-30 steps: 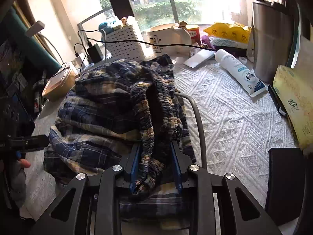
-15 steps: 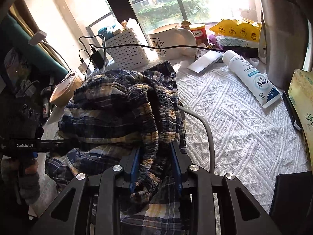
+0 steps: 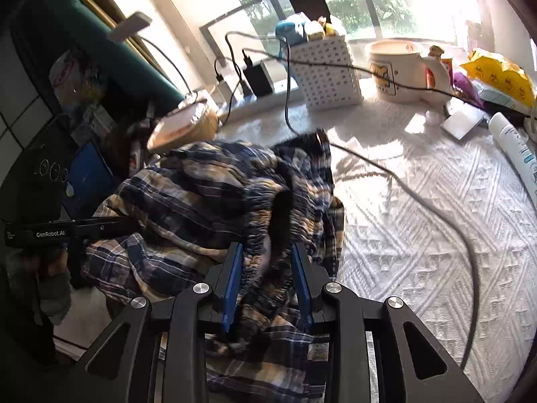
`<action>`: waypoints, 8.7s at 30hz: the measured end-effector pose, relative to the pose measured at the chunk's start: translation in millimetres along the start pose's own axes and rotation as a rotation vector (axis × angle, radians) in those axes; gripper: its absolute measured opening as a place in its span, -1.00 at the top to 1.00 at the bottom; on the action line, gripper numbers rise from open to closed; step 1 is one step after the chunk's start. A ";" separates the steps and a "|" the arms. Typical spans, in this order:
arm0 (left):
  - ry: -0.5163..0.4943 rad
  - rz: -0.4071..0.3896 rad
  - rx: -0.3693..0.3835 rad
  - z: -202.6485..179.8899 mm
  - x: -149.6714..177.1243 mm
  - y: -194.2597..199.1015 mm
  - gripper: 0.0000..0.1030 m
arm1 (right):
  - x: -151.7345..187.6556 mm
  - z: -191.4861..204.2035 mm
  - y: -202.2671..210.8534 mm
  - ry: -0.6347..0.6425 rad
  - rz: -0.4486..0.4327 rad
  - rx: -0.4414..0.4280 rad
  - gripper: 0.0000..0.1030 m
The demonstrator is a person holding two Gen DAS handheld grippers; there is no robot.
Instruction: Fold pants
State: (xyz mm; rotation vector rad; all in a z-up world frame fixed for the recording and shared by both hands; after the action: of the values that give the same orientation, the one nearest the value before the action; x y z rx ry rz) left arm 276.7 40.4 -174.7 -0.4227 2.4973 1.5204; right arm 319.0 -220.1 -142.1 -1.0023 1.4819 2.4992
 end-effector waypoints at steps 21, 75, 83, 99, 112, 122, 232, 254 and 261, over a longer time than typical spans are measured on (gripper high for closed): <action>-0.013 -0.321 -0.162 45.0 -77.1 38.9 -0.33 | -73.8 14.0 -10.6 0.172 -0.023 0.116 -0.80; -0.032 -0.239 -0.107 9.2 15.4 48.3 -0.71 | -57.3 11.2 26.4 0.167 -0.071 0.098 -0.99; 0.041 -0.154 0.002 2.5 54.3 15.4 -0.42 | 5.4 12.9 12.4 0.084 0.071 0.031 0.00; -0.043 -0.157 -0.009 -17.8 76.9 37.5 0.61 | 22.3 -2.7 19.7 0.122 0.129 0.045 0.71; 0.001 -0.269 -0.142 -26.1 79.6 64.8 0.12 | -94.1 65.7 -10.2 0.646 0.148 -0.014 -1.00; 0.201 -0.311 -0.201 -32.5 85.8 31.9 0.24 | -110.1 116.2 -111.0 0.969 0.367 -0.194 -0.48; 0.047 -0.090 0.077 -12.2 -5.8 -14.8 -0.29 | -21.5 -15.7 -38.4 -0.108 0.091 -0.081 -0.65; 0.063 -0.106 0.015 -2.1 -5.8 -10.9 -0.29 | -20.2 -39.9 -25.5 -0.169 0.079 -0.044 -0.31; 0.037 -0.104 0.001 -5.2 -7.3 -13.1 -0.29 | -18.2 -43.1 -26.1 -0.162 0.076 -0.027 -0.54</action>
State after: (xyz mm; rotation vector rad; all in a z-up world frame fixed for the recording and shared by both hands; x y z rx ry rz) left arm 288.0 31.1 -181.1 -0.5761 2.4622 1.4851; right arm 364.3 -236.2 -165.7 -0.7393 1.4685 2.5889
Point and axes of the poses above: each gripper's, at about its wrist camera, not at the fingertips, and y roughly against the way its jaws point, z to its left, x to its underside, the point moved 5 cm from there along -y, roughly the way its jaws point
